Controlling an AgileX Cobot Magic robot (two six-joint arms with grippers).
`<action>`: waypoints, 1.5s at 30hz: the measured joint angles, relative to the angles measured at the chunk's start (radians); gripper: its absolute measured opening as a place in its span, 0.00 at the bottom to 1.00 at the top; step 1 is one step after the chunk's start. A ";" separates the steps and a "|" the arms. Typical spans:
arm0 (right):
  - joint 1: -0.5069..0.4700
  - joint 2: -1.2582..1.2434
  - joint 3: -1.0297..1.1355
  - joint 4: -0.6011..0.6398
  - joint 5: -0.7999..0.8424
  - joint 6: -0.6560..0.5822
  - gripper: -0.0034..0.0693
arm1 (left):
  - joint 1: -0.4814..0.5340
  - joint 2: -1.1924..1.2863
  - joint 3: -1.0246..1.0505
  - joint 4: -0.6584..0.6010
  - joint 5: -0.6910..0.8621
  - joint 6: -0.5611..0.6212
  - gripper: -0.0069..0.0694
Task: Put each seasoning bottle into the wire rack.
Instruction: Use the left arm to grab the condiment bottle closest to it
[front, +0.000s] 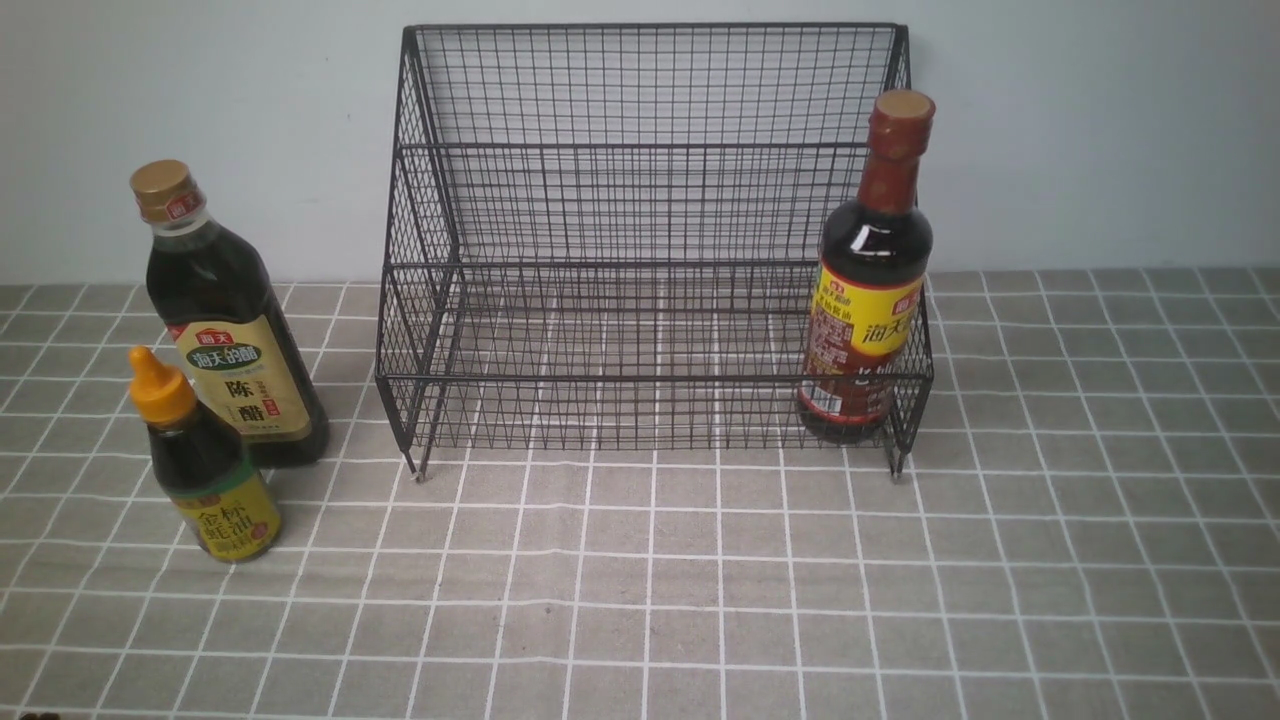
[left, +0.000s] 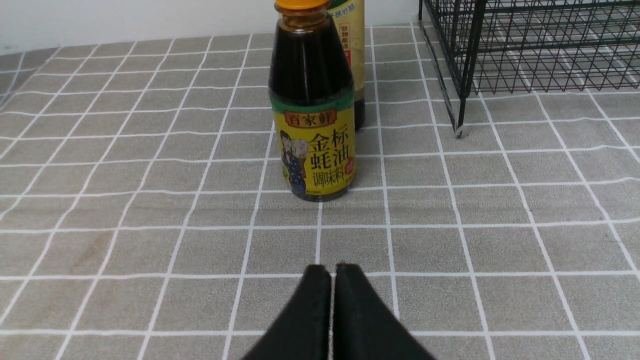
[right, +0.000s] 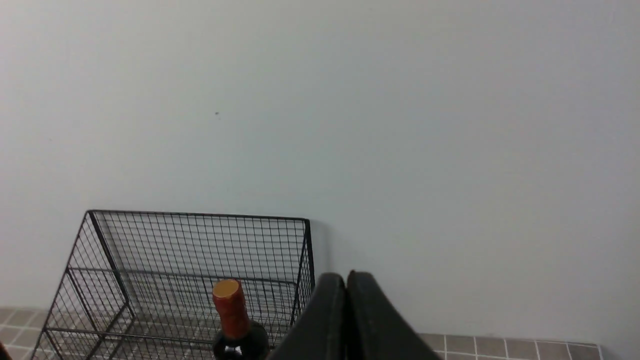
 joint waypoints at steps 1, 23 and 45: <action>0.000 -0.014 0.014 0.000 -0.014 0.001 0.03 | 0.000 0.000 0.000 0.000 0.000 0.000 0.08; 0.000 -0.648 1.150 0.190 -0.792 0.014 0.03 | 0.000 0.000 0.000 0.000 0.000 0.000 0.08; -0.433 -0.696 1.582 0.176 -0.829 -0.063 0.03 | 0.000 0.000 0.000 0.000 0.000 0.000 0.08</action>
